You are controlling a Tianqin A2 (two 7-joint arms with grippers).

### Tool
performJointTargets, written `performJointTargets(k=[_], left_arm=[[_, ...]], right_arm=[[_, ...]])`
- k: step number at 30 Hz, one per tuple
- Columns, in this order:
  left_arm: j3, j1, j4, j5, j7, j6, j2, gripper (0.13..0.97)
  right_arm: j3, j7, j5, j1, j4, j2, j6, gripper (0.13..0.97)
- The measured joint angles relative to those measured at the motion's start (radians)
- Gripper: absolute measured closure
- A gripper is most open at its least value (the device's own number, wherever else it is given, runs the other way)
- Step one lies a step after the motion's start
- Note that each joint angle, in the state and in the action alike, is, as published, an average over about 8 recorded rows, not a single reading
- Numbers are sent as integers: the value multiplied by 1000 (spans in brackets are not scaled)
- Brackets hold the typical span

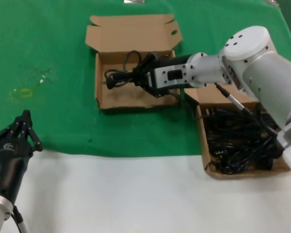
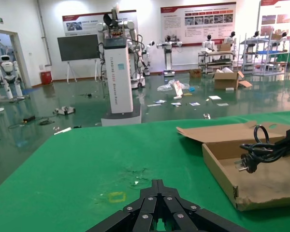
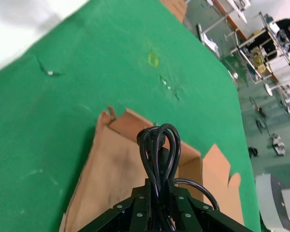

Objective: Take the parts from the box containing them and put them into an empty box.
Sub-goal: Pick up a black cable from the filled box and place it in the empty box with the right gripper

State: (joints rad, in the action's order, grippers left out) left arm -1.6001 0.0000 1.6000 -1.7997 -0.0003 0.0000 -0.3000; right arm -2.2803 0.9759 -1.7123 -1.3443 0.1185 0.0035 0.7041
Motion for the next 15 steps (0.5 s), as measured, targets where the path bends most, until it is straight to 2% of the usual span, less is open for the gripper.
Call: performJointTargets(k=[7,15], left_arm=[[0,0,0,0,0,0,0,953],[0,0,0,0,0,0,0,953]], right_arm=[[-162,29,-191,14,8,-3,-79,891],[-279,82,-364,19,10,-3,-131,877]])
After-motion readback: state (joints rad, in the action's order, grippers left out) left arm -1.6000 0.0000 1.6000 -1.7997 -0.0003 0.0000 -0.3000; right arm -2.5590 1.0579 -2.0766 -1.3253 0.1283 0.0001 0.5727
